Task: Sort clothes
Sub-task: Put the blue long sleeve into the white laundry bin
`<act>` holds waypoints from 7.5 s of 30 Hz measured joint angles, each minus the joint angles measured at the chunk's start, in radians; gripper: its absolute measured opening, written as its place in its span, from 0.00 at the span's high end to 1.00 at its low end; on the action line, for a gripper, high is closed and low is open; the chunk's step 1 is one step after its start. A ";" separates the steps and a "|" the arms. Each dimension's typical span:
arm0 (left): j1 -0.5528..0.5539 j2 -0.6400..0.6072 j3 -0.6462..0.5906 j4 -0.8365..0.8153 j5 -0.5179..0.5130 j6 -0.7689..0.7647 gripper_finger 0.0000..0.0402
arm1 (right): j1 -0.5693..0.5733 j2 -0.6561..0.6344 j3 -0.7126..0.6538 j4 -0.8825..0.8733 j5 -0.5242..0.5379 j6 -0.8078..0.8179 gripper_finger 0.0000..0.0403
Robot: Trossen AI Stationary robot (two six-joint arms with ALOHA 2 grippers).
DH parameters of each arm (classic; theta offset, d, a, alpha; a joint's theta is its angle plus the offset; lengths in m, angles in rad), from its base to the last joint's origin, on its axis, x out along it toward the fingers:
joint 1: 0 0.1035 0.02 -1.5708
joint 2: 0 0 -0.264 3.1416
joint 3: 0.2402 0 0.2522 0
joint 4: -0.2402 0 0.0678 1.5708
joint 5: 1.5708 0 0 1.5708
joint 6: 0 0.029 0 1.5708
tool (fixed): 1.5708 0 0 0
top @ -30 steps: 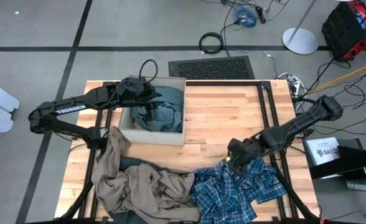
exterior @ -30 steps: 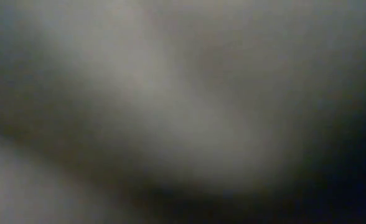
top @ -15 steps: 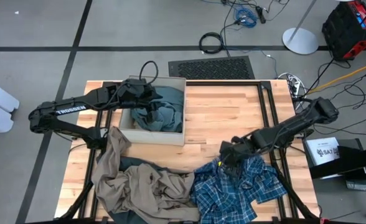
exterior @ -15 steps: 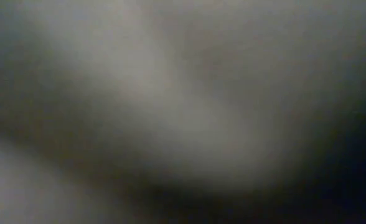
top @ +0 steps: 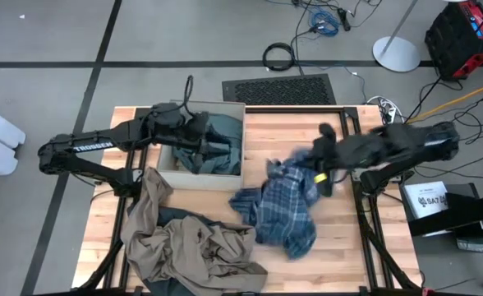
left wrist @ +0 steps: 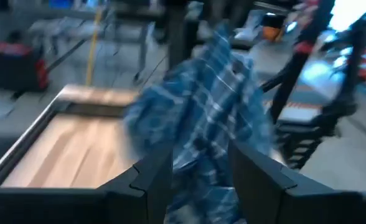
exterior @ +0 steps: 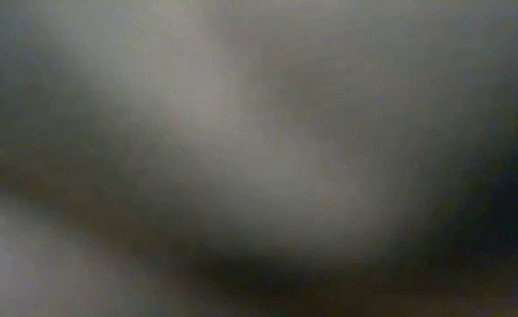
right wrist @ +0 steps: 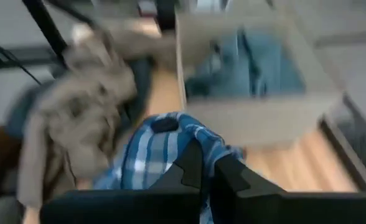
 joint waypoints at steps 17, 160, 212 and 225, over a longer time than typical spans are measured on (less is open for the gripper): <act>-0.054 0.100 0.001 0.059 0.003 0.008 0.59 | 0.001 0.036 0.105 -0.425 -0.088 0.362 1.00; -0.429 0.447 -0.020 0.333 -0.654 -0.213 0.59 | 0.215 -0.122 -0.177 0.196 0.507 -0.077 1.00; -0.303 0.365 0.042 0.488 -0.512 0.000 0.99 | 0.214 -0.126 -0.177 0.202 0.516 -0.014 1.00; -0.308 0.057 0.122 0.108 -0.190 -0.106 0.99 | 0.217 -0.070 -0.227 -0.077 0.057 0.315 0.77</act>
